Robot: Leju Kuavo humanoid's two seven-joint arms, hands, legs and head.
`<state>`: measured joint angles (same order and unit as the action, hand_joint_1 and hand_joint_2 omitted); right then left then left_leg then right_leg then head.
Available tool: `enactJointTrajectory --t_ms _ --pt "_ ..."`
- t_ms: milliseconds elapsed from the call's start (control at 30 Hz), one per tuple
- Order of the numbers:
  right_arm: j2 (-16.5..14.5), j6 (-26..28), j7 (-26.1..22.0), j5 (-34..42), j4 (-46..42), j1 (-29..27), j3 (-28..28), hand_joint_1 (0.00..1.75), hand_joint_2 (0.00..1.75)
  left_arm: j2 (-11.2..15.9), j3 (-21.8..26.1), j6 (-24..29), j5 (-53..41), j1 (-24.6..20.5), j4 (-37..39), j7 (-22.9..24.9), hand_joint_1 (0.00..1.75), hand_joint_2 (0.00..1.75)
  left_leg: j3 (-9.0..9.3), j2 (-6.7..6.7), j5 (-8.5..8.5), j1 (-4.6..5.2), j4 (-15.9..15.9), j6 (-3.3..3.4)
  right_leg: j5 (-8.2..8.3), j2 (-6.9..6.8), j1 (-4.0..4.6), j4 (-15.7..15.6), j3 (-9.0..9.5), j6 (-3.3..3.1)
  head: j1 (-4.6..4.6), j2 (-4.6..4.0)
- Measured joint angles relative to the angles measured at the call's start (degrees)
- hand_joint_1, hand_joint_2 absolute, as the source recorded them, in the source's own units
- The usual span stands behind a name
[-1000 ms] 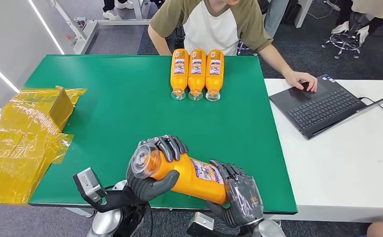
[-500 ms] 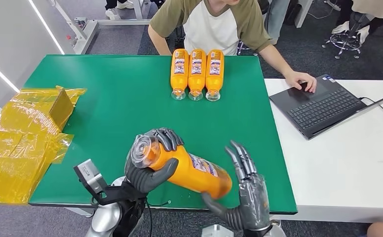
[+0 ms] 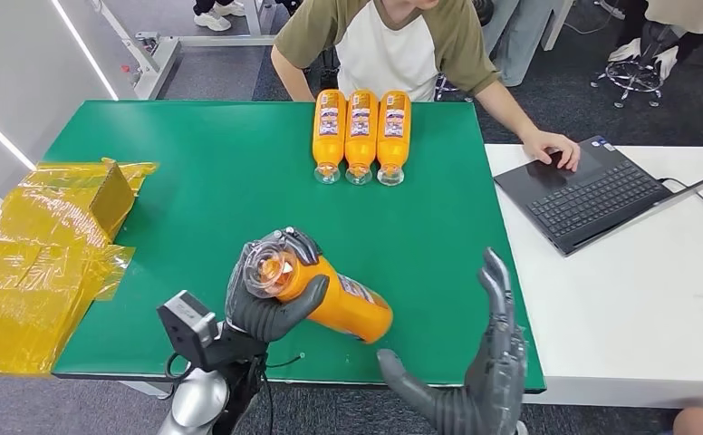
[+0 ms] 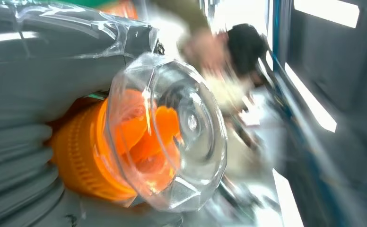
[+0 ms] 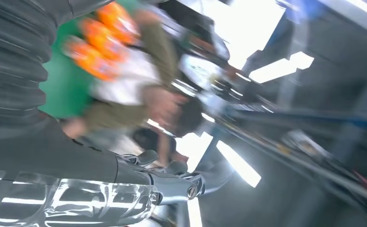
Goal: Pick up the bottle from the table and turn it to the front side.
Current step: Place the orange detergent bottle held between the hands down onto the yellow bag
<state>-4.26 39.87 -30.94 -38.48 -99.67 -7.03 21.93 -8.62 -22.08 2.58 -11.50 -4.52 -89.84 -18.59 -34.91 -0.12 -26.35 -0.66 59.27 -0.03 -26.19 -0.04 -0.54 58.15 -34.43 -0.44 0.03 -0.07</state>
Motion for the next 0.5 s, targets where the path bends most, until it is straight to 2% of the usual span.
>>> enactJointTrajectory --t_ms 100,200,267,367,500 --pt "-2.54 0.22 -5.51 4.08 -2.42 -0.79 -2.07 0.00 1.75 2.34 0.98 7.40 -21.75 -0.67 0.46 5.47 1.75 1.75 0.02 0.01 0.00 -0.01 -0.02 -0.01 -0.01 0.00 0.01 0.03 0.00 -0.02 0.01 0.00" --pt "-3.81 0.26 -6.76 6.29 -4.52 -2.09 -3.62 0.00 1.75 7.31 2.59 12.09 -41.62 -1.05 0.97 12.01 1.75 1.75 0.05 0.06 0.01 -0.02 -0.05 -0.02 -0.04 0.04 0.02 0.08 0.00 -0.06 0.01 0.00" --pt "-4.16 0.26 -7.44 7.90 -5.27 -3.04 -4.33 0.00 1.75 12.70 3.78 15.53 -50.00 -1.12 1.59 15.61 1.75 1.75 0.08 0.13 0.00 -0.05 -0.06 -0.08 -0.08 0.10 0.05 0.13 -0.01 -0.15 0.02 0.00" --pt "-4.33 0.24 -8.68 10.02 -5.65 -4.25 -5.08 0.00 1.75 22.47 6.55 19.06 -54.29 -1.07 2.52 17.84 1.75 1.75 0.13 0.19 -0.02 -0.10 -0.07 -0.24 -0.15 0.19 0.10 0.22 -0.03 -0.29 0.01 0.00" --pt "-4.37 0.18 -9.15 11.24 -5.92 -4.78 -5.33 0.00 1.75 33.57 11.73 17.10 -59.69 -0.25 2.73 20.10 1.75 1.75 0.14 0.20 -0.07 -0.18 -0.08 -0.37 -0.24 0.21 0.18 0.29 -0.05 -0.44 0.02 0.00"
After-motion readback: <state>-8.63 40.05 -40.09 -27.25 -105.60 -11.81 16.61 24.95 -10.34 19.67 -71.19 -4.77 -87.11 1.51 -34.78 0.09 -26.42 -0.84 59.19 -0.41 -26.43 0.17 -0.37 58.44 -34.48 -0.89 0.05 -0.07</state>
